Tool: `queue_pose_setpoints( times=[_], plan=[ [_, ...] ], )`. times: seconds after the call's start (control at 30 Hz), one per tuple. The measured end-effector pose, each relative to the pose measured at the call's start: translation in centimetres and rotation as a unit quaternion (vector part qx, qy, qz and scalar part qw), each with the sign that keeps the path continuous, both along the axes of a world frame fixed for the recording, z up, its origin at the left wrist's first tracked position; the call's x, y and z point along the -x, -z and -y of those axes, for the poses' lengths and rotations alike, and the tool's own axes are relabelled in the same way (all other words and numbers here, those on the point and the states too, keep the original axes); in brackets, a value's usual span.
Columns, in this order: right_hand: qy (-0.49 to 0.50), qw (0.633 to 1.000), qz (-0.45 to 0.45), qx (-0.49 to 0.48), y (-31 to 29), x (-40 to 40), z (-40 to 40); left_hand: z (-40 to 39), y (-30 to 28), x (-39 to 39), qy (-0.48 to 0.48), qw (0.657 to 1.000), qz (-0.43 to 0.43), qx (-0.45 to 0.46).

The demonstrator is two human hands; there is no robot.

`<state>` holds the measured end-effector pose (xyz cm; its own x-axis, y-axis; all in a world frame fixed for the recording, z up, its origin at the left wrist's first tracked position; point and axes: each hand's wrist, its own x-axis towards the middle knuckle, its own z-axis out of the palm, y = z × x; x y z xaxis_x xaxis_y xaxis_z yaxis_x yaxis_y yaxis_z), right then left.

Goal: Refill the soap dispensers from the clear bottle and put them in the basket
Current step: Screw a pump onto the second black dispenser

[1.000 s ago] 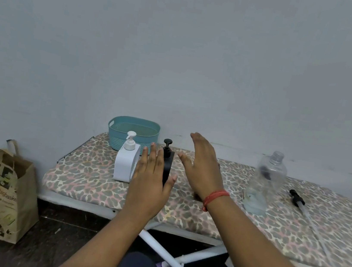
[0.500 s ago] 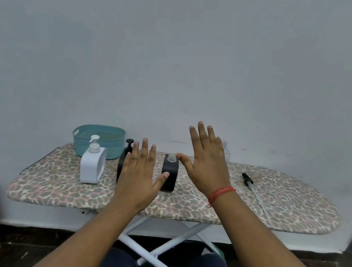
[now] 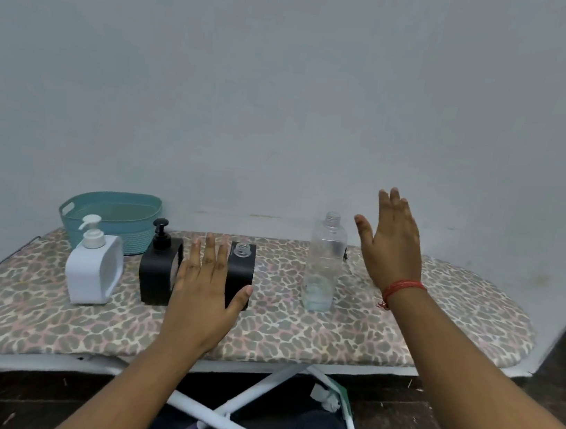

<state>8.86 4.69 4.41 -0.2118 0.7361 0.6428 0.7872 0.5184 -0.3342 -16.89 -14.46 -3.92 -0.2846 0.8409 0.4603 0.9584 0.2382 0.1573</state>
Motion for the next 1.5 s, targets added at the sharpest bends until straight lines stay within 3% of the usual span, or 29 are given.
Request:
queue_pose_setpoints(
  times=[0.2,0.4,0.6,0.87,1.13,1.5],
  plan=[
    [0.011,0.987,0.093,0.129,5.0,-0.1,-8.3,-2.0,1.4,0.2,0.007,1.0,0.017,-0.012],
    [-0.016,0.959,0.142,0.246,8.1,3.1,-13.3,-3.4,1.2,0.4,0.0,0.999,-0.025,-0.025],
    [-0.002,0.949,0.188,0.253,8.6,6.2,-15.9,-3.8,1.2,0.7,0.002,0.999,-0.026,-0.037],
    [0.036,0.954,0.178,0.238,9.1,7.7,-17.1,-4.0,0.9,0.6,0.001,0.999,-0.011,-0.037],
    [0.029,0.975,0.065,0.21,7.1,6.8,-15.6,-3.2,0.6,0.9,-0.012,0.999,-0.008,-0.034],
    [-0.049,0.974,-0.194,0.108,-2.0,2.1,-7.2,0.4,-1.9,-0.5,-0.002,0.999,-0.025,-0.032]
  ],
)
